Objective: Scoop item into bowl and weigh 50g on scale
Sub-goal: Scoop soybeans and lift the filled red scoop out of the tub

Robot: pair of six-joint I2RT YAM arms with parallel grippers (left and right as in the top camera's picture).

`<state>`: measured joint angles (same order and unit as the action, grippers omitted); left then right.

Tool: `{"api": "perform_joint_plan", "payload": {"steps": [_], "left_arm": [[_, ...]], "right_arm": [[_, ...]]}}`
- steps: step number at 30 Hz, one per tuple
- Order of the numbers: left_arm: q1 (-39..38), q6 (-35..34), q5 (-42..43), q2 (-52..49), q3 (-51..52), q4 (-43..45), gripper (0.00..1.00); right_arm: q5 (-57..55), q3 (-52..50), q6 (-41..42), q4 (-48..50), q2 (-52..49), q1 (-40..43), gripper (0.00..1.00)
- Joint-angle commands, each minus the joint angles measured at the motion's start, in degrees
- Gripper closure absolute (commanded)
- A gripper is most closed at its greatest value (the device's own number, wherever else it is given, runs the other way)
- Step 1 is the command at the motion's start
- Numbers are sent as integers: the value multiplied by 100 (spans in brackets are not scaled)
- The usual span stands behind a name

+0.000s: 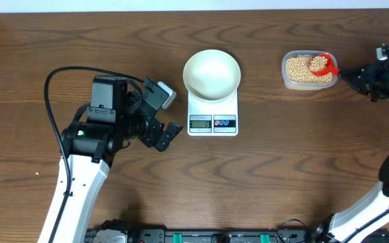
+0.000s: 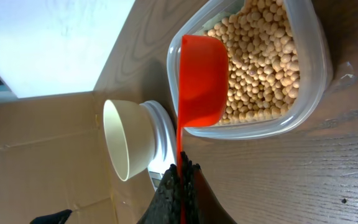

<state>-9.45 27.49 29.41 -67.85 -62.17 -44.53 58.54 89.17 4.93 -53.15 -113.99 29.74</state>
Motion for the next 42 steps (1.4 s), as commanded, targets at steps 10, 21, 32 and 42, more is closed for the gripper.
{"api": "perform_joint_plan", "payload": {"steps": [10, 21, 32, 42], "left_arm": [[-11, 101, -50, -31, -138, 0, 2], [-11, 101, -50, -31, -138, 0, 1], [-11, 98, -50, -31, -138, 0, 2], [-11, 101, -50, -31, -138, 0, 1]], "right_arm": [[695, -20, -422, -72, -50, 192, 99], [938, -20, -1110, -610, -50, 573, 99], [1545, -20, -1147, -557, -50, 540, 99], [1823, -20, -868, -289, -50, 85, 99]]}}
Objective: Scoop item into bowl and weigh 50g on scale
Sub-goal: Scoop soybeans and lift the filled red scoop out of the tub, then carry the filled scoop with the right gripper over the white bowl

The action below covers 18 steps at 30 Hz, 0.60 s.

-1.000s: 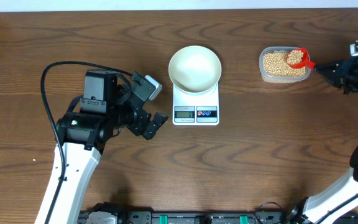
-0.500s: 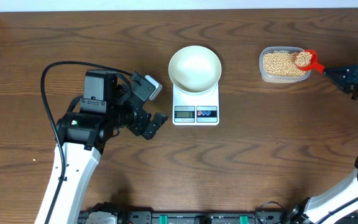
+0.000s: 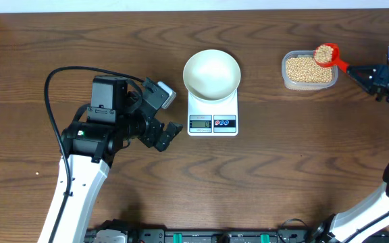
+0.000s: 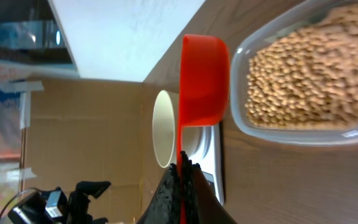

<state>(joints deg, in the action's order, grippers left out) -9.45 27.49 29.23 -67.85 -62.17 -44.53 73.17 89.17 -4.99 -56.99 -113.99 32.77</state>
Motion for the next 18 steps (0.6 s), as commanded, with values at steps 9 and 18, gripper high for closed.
{"api": "perform_joint_plan", "payload": {"steps": [9, 18], "left_arm": [[-11, 101, -33, -31, -138, 0, 1], [-11, 101, -33, -31, -138, 0, 1]], "right_arm": [[398, -20, 1154, 1075, -50, -1012, 99], [391, -20, 1827, 1965, -50, -2044, 99]]}}
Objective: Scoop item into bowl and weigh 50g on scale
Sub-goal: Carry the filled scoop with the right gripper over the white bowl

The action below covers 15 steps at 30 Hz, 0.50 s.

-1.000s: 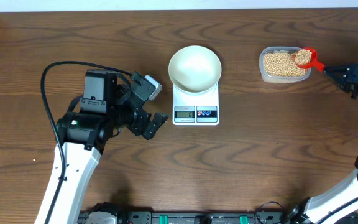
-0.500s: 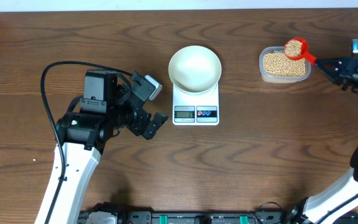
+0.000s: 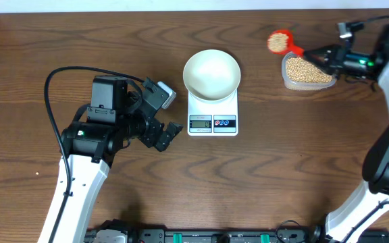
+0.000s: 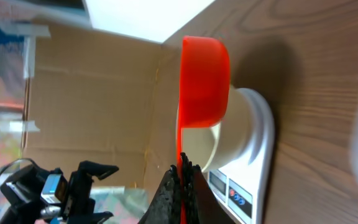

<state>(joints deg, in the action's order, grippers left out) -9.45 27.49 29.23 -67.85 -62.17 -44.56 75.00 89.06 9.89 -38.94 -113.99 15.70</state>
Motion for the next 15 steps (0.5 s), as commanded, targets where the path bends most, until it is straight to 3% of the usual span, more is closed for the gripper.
{"api": "perform_joint_plan", "payload": {"steps": [1, 15], "left_arm": [[-11, 101, -33, -31, -138, 2, 1], [-11, 98, -33, -31, -138, 2, 1]], "right_arm": [[208, -9, 341, 210, -50, -433, 99], [-638, -9, 343, 391, -50, -1591, 99]]}}
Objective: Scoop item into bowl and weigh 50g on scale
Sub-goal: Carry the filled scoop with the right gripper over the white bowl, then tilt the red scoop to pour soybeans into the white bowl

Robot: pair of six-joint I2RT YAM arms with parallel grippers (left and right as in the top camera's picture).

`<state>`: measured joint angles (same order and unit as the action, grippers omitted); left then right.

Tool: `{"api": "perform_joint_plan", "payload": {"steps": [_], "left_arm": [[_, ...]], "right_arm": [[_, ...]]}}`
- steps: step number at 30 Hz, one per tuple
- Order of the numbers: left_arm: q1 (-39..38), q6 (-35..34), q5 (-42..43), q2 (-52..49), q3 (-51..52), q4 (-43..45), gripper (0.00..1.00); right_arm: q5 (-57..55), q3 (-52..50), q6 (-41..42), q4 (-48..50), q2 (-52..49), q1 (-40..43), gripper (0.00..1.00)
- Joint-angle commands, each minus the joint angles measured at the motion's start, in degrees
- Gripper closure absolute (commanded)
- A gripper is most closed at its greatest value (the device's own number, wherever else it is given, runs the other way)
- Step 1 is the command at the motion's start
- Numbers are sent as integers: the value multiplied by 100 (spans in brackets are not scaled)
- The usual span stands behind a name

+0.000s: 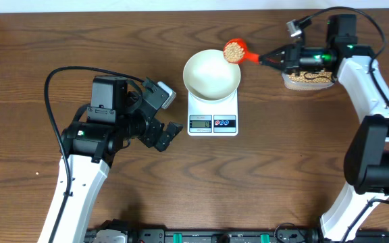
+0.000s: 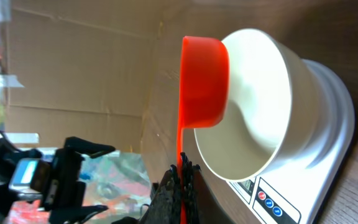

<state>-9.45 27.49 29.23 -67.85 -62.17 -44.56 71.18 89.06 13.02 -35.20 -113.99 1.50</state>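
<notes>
My right gripper [image 1: 270,59] [image 2: 181,171] is shut on the handle of a red scoop [image 1: 234,50] [image 2: 204,81] filled with beans. The scoop hangs level over the right rim of the empty white bowl [image 1: 211,73] [image 2: 260,112]. That bowl stands on the white digital scale [image 1: 213,112] [image 2: 316,174]. A clear tub of beans [image 1: 309,78] lies to the right, partly hidden under the right arm. My left gripper [image 1: 169,132] is open, hovering left of the scale with nothing between its fingers.
The left arm's black body [image 1: 107,115] and its cable [image 1: 53,88] take up the table's left half. A cardboard wall [image 2: 73,81] shows beyond the table in the right wrist view. Bare wood [image 1: 282,169] lies in front of the scale.
My right gripper has moved left with the loaded scoop, from just left of the tub to above the bowl's right rim. The left arm has stayed where it was.
The scoop was first dipped in the tub of beans with my right gripper shut on its handle. It then was lifted above the tub, full. Later it was left of the tub, and now it is over the bowl's rim, still full.
</notes>
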Motion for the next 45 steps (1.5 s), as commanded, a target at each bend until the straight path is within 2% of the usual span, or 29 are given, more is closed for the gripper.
{"api": "perform_joint_plan", "payload": {"steps": [1, 6, 17, 34, 45], "left_arm": [[-11, 101, -33, -31, -138, 2, 1], [-11, 101, -33, -31, -138, 2, 2], [-11, 101, -33, -31, -138, 2, 1], [-11, 101, -33, -31, -138, 2, 2], [-11, 101, -33, -31, -138, 2, 1]], "right_arm": [[-358, -9, 31, 17, -50, -227, 99], [-1093, -9, 20, 17, -50, -551, 99], [-1906, -7, -518, 76, -44, -1145, 99], [-3508, 404, -1357, -603, 240, -1637, 99], [-5263, 407, -2188, -590, 815, -2203, 99]]}}
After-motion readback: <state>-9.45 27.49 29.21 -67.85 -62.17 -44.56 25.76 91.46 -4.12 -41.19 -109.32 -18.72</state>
